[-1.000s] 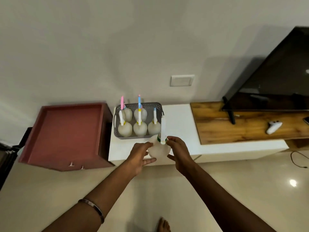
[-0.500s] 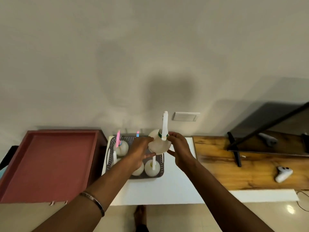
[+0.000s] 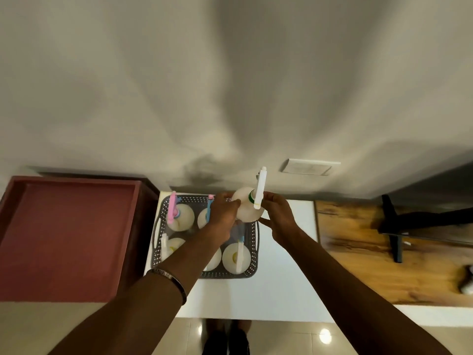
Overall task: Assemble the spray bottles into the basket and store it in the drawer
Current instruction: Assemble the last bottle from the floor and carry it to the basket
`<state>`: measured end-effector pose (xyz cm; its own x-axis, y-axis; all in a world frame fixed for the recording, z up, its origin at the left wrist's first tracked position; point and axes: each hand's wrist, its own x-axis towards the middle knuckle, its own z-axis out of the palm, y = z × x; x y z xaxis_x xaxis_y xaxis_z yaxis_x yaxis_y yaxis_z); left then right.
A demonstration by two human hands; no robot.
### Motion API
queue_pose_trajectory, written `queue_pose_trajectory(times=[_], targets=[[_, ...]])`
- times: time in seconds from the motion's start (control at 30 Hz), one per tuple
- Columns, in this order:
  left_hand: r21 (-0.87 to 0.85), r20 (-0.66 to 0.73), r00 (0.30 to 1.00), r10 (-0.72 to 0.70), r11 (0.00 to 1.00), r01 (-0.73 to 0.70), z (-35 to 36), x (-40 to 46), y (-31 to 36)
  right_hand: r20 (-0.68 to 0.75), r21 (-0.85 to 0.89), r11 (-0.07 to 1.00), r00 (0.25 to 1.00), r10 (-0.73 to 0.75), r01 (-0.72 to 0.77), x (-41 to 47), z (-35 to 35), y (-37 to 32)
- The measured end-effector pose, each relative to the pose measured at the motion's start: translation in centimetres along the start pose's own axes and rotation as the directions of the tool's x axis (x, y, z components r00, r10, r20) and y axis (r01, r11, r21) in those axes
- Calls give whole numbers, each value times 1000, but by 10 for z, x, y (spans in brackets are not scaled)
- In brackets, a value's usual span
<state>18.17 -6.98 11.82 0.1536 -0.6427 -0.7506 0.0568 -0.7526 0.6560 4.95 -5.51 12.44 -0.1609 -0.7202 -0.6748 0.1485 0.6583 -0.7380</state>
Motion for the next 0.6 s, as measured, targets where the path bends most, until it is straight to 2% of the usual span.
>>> queue_pose_trajectory(times=[0.13,0.3,0.6], targets=[[122,-100,994,-37,991,49,8,29,-24,-22,-79,996,999,27,-29,25,5,27],[273,-93,995,-35,960,60,19,47,-45,-77,-90,993,995,69,-76,46,5,51],[289,-105,989,-102,949,128,25,74,-66,-49,-209,975,997,62,-71,67,11,75]])
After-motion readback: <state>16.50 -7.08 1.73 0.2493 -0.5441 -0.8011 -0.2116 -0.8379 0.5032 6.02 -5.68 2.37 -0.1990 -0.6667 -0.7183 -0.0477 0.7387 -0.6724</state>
